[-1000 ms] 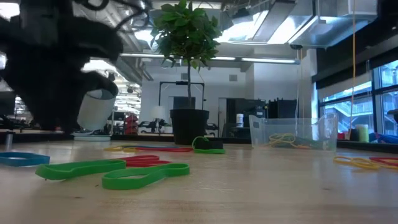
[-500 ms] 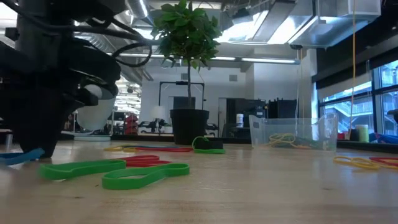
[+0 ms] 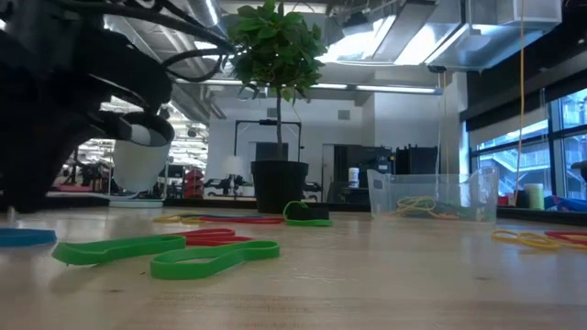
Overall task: Pick and place rubber bands into bin
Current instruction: Put the bottom left blue rubber band into the bin
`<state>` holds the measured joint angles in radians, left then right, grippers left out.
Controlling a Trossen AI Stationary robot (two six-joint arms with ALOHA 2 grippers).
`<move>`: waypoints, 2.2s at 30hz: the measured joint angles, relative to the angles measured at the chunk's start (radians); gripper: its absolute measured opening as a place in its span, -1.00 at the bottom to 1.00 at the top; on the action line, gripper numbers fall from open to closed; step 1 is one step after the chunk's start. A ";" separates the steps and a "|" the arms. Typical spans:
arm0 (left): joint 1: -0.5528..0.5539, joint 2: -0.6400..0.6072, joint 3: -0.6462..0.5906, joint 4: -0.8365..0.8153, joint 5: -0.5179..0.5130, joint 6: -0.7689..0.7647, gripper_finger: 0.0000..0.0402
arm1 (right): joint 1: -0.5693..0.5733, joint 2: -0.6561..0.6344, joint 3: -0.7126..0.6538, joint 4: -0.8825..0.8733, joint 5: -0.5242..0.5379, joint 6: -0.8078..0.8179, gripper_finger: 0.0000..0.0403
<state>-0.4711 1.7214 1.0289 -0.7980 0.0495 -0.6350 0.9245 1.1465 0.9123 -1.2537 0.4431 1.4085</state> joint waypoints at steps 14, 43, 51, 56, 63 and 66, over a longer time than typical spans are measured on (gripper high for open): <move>-0.042 -0.002 0.005 0.009 -0.029 -0.043 -0.59 | 0.000 0.000 0.000 0.044 0.001 0.000 -0.98; 0.040 0.047 0.274 0.019 -0.284 -0.077 -0.99 | 0.000 0.006 -0.001 0.048 0.026 -0.004 -0.98; 0.199 0.047 0.489 0.074 -0.422 0.279 -0.99 | 0.000 0.006 -0.001 0.071 0.035 -0.003 -0.98; 0.307 0.047 0.560 0.284 -0.403 0.531 -0.99 | 0.000 0.006 -0.001 0.076 0.036 -0.002 -0.98; 0.475 0.114 0.647 0.496 -0.301 0.716 -0.99 | -0.001 0.007 -0.002 0.088 0.038 0.002 -0.98; 0.530 0.191 0.695 0.555 -0.205 0.784 -0.99 | -0.002 0.009 -0.002 0.092 0.038 0.003 -0.98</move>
<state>0.0593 1.9120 1.7236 -0.2427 -0.1558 0.1492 0.9230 1.1557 0.9108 -1.1621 0.4816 1.4117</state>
